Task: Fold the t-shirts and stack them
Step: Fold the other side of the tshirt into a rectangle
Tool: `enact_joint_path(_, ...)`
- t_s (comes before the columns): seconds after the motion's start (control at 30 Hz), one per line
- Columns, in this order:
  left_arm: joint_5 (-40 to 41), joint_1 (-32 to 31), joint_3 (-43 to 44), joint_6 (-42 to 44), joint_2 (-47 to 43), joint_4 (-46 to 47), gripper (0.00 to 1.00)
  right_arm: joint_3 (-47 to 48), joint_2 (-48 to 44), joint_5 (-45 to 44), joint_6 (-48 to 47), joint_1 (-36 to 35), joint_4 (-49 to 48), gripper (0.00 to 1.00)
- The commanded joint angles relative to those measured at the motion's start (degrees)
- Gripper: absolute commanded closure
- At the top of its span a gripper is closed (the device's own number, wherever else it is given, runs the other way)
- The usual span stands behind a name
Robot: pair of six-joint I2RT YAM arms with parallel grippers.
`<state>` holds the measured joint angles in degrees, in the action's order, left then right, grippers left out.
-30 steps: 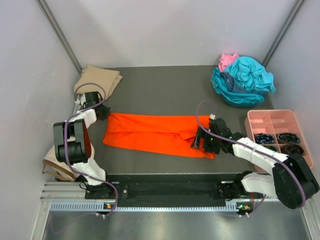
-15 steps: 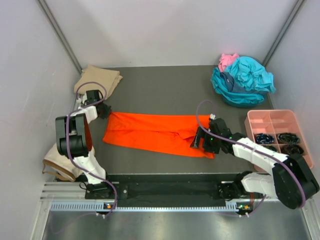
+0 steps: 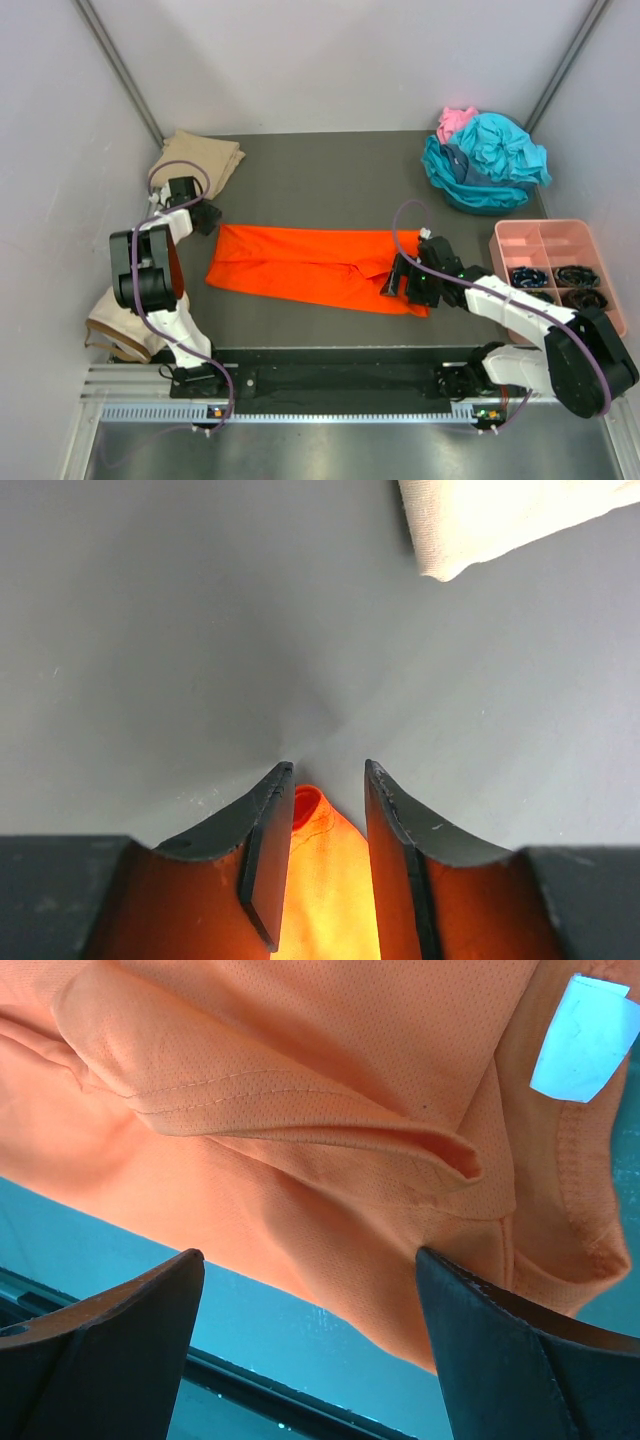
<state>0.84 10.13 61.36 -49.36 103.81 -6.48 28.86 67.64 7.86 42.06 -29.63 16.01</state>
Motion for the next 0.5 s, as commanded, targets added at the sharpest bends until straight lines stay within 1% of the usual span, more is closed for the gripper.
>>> enact_joint_path(0.0, -0.58, 0.42, 0.95, 0.67, -0.45, 1.65, 0.6, -3.02, 2.24, -2.5, -0.93, -0.52, 2.8, 0.12)
enact_joint_path(0.23, -4.88, 0.5, -3.52, -0.47, -2.73, 3.05, 0.6, -3.37, 1.97, -2.41, -0.84, -0.43, 2.62, 0.12)
enact_joint_path(0.47, -4.18, 0.42, -6.16, 0.06, -5.19, 2.53, 0.6, -3.55, 1.8, -2.5, -0.93, -0.52, 2.71, 0.12)
